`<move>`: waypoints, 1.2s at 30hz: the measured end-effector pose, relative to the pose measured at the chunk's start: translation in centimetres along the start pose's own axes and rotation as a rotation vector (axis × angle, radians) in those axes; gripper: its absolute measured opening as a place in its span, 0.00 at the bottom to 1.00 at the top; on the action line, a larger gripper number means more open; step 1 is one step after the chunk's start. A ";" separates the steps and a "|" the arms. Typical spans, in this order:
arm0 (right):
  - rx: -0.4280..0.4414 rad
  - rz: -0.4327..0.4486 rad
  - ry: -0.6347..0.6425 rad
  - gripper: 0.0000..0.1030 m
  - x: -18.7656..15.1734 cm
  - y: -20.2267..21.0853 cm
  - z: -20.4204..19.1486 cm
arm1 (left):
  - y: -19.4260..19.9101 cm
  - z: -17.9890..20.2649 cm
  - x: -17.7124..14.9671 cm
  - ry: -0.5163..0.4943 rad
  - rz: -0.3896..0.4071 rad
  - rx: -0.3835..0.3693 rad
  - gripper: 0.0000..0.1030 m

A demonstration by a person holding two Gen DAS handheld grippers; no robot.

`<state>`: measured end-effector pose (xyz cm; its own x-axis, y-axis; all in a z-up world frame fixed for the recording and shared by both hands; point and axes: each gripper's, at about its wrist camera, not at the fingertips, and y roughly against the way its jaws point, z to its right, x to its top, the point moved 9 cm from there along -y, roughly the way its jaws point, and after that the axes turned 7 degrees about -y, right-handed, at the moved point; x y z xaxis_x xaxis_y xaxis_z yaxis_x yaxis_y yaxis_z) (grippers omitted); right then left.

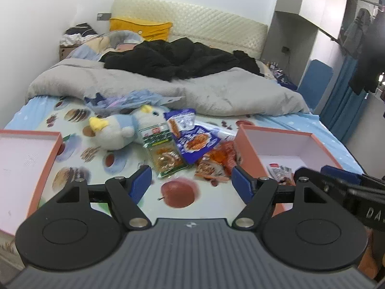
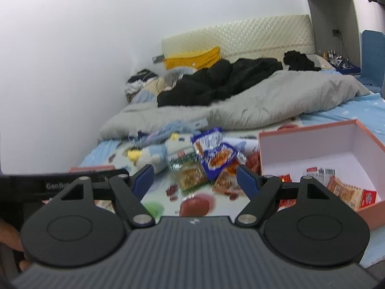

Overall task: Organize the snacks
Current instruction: 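Withdraw both open grippers from the box back toward the snack pile, then grasp the green-labelled bean pack with the left gripper while the right grasps the orange bread pack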

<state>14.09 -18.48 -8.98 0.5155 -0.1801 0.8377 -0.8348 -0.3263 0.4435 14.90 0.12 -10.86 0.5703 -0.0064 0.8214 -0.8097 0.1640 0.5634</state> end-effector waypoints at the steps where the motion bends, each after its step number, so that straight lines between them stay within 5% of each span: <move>1: -0.004 -0.013 0.016 0.75 -0.5 -0.1 -0.2 | 0.0 -0.3 -0.4 0.013 -0.001 0.004 0.75; 20: -0.051 -0.178 0.180 0.74 -5.4 -4.2 -1.3 | -5.8 -3.7 -5.9 0.199 -0.103 -0.006 0.75; 36: -0.151 -0.304 0.230 0.72 -3.4 -21.1 2.1 | -27.1 -8.4 -2.7 0.239 -0.271 -0.073 0.79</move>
<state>30.37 -12.93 -21.90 0.7005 0.1211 0.7033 -0.6791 -0.1898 0.7091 36.50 4.01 -29.11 0.7859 0.1695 0.5947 -0.6178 0.2574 0.7430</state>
